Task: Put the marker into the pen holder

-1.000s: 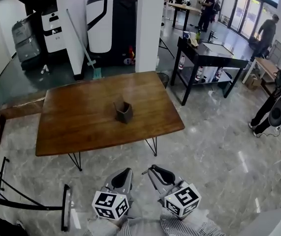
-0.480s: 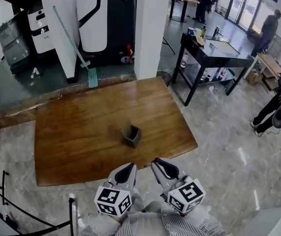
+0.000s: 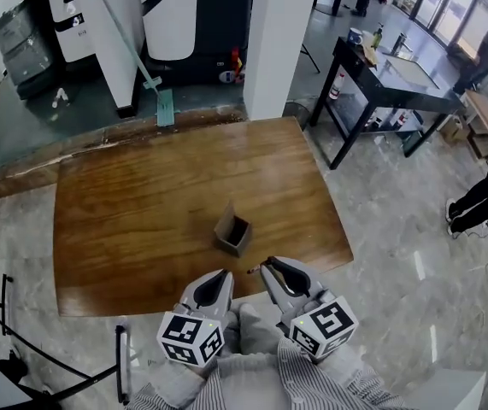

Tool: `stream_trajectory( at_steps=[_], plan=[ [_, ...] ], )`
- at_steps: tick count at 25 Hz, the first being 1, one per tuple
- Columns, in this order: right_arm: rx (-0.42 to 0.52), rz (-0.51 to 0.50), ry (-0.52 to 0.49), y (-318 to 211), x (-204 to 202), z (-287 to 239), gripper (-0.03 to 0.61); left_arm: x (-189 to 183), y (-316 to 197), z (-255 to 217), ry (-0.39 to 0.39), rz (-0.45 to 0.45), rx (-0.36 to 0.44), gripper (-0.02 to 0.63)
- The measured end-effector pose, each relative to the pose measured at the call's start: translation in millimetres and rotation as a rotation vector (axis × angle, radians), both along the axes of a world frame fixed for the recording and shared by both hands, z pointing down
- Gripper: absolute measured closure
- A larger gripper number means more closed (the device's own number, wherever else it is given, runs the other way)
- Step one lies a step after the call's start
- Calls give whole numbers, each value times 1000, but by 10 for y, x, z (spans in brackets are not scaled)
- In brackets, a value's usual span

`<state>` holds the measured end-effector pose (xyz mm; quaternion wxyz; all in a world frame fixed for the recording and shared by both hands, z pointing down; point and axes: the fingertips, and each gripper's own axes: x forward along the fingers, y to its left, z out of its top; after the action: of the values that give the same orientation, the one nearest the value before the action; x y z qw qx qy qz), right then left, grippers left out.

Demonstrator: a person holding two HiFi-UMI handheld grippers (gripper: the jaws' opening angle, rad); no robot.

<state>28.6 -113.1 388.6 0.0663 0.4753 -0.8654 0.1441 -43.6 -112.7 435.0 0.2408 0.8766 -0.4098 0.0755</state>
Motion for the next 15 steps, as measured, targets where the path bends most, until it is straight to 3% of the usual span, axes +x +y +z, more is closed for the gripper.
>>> stream_trajectory(
  at_steps=[15],
  plan=[
    [-31, -106, 10, -810, -97, 135, 518, -29, -495, 280, 21, -83, -85, 606]
  ],
)
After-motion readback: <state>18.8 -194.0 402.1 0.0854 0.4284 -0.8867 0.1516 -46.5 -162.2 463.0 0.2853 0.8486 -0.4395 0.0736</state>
